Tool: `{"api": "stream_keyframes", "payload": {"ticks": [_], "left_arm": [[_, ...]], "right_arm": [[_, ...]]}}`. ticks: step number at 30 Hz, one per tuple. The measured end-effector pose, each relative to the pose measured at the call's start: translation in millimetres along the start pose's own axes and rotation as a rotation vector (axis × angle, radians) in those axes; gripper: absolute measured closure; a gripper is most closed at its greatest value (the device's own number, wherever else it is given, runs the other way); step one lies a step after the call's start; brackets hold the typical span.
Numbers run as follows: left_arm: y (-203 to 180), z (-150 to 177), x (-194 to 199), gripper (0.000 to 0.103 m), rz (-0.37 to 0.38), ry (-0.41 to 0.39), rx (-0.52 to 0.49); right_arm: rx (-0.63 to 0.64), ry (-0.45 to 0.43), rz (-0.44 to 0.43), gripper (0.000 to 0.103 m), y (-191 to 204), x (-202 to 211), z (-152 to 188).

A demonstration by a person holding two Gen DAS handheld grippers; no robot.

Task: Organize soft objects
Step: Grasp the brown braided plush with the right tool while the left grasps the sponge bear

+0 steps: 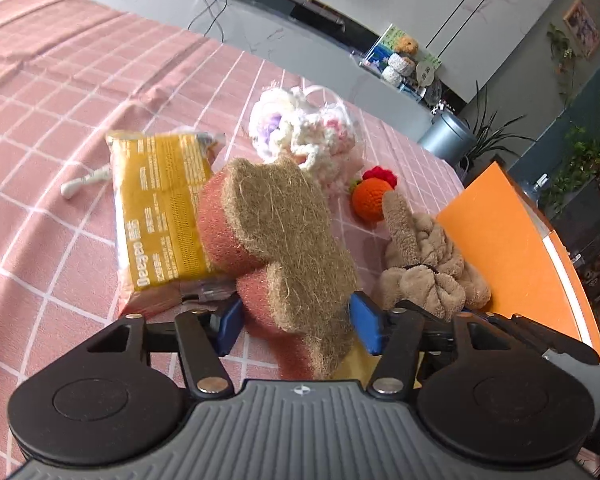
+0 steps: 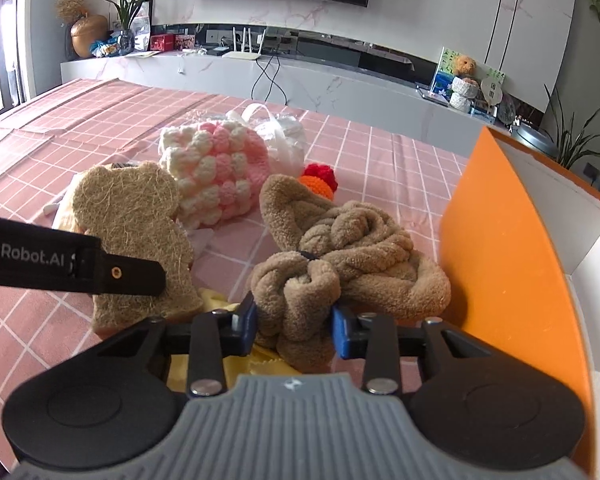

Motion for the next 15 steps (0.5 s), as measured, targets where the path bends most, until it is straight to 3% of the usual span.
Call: {"api": "stream_keyframes", "payload": {"ticks": [3, 15], "left_arm": [[-6.4, -3.4, 9.3, 0.055, 0.006, -0.034, -0.031], [-18.3, -20.6, 44.9, 0.060, 0.030, -0.137, -0.070]], "right_arm": [[-0.005, -0.014, 0.003, 0.068, -2.9, 5.5, -1.8], [-0.017, -0.099, 0.004, 0.077, -14.0, 39.5, -17.3]]}}
Point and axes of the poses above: each gripper's, at about its wrist camera, not at the fingertips, and x roughly against the way its jaws point, y to its left, z to its underside, the point moved 4 cm from there along -x, roughly the way its jaws point, and after that the axes turned 1 degree about x, right-handed, at the moved point
